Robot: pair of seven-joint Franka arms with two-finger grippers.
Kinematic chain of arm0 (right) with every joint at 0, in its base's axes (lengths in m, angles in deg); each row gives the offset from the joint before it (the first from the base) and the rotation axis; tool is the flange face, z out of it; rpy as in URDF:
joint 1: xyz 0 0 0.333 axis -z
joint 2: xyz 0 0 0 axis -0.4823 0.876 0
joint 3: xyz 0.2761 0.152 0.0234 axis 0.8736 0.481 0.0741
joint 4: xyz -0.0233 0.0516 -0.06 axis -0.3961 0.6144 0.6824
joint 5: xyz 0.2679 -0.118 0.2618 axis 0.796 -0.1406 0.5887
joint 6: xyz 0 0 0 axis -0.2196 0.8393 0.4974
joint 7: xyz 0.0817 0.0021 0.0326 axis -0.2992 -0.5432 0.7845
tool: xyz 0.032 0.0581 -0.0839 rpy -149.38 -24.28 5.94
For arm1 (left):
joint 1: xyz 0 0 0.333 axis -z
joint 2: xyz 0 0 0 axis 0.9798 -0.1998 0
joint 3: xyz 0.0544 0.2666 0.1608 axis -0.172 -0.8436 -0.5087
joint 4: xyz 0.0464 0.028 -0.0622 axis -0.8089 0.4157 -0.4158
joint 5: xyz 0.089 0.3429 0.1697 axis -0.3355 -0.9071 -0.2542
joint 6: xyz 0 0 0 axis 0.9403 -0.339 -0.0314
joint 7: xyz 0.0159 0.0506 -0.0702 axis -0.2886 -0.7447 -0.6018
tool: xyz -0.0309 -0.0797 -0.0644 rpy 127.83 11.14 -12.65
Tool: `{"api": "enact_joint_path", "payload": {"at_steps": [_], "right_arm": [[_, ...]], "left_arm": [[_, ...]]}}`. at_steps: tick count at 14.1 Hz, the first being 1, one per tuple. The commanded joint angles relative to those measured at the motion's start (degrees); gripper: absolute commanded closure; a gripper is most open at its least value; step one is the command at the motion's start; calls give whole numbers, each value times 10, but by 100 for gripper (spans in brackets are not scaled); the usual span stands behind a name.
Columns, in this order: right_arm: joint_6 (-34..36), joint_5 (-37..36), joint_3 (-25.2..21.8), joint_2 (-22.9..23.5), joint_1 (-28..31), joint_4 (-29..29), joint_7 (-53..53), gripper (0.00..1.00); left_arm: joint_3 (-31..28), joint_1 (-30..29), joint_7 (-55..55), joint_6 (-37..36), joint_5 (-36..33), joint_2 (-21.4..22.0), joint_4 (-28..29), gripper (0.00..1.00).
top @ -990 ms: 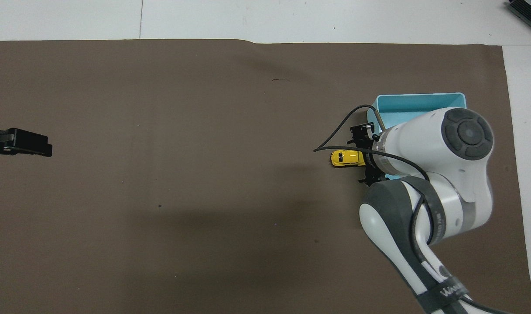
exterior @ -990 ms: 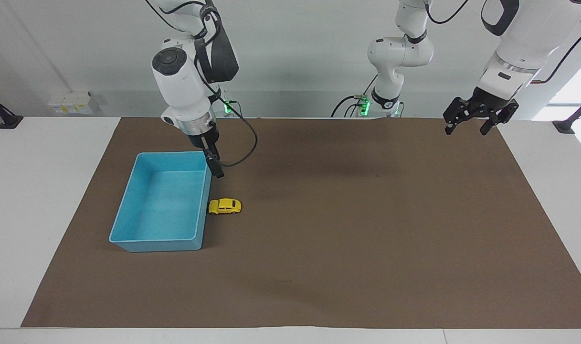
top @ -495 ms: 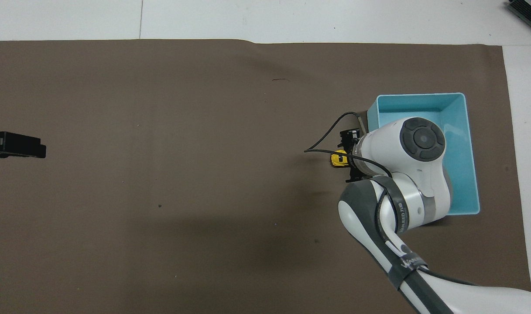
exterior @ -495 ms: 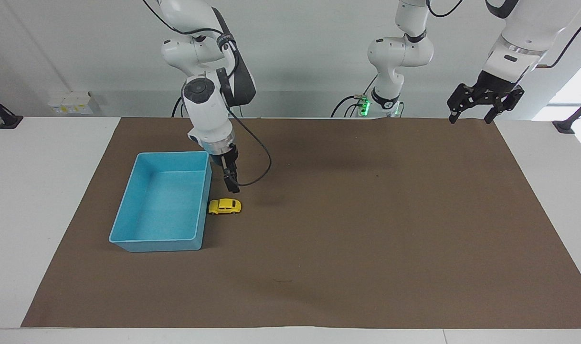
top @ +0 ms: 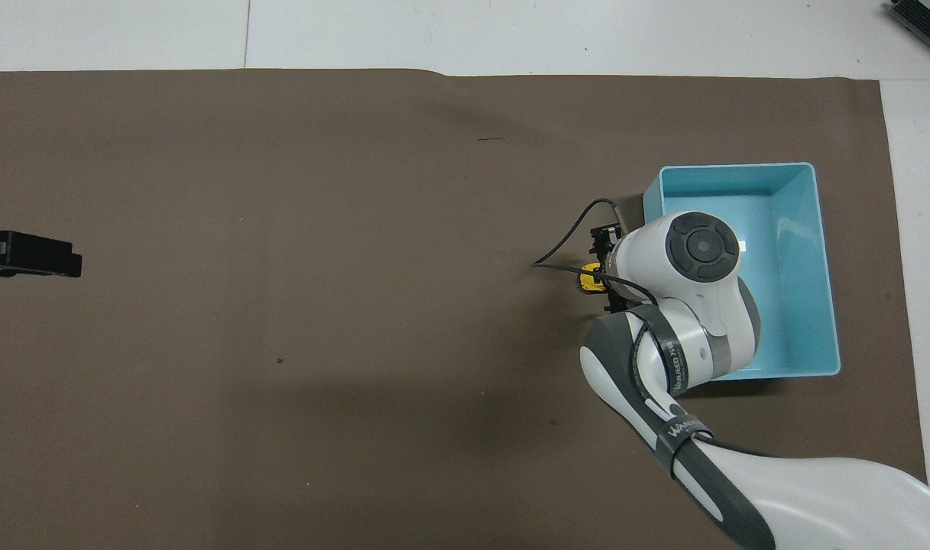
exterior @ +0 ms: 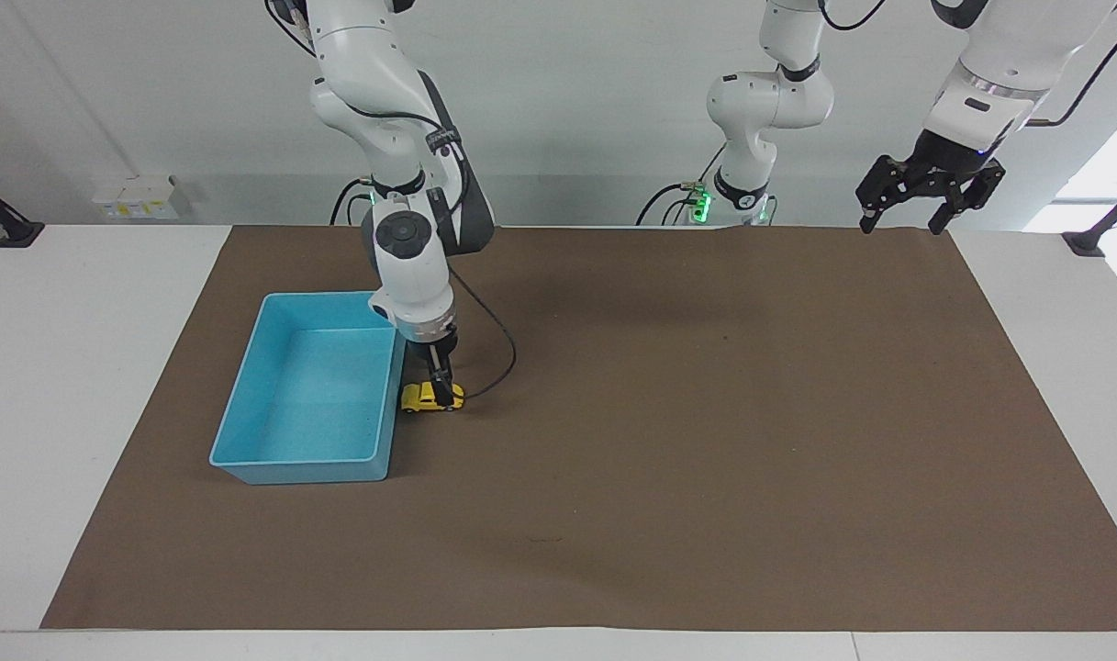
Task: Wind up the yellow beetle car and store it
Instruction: 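Lower the right gripper and grasp the yellow car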
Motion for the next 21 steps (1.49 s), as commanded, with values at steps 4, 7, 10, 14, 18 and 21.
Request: {"api": "enact_joint_path", "payload": {"at_steps": [4,7,10,14,18,21], "right_arm": [[-15,-41,1,16,6,1,-39,0],[-9,-45,2,14,13,5,-19,18],[-9,-45,2,13,13,8,-20,100],[-2,-45,3,14,3,-3,-39,100],[55,-45,4,11,-23,-49,-52,100],[85,-45,7,-5,-23,-70,-42,100]], "left_arm": [[1,-4,4,-40,3,9,2,0],[-3,-5,4,-42,3,9,-1,0],[-4,-5,3,-42,3,9,0,0],[-4,-5,3,-42,3,9,-1,0],[-3,-5,2,-41,3,9,-1,0],[-4,-5,3,-42,3,9,-1,0]]}}
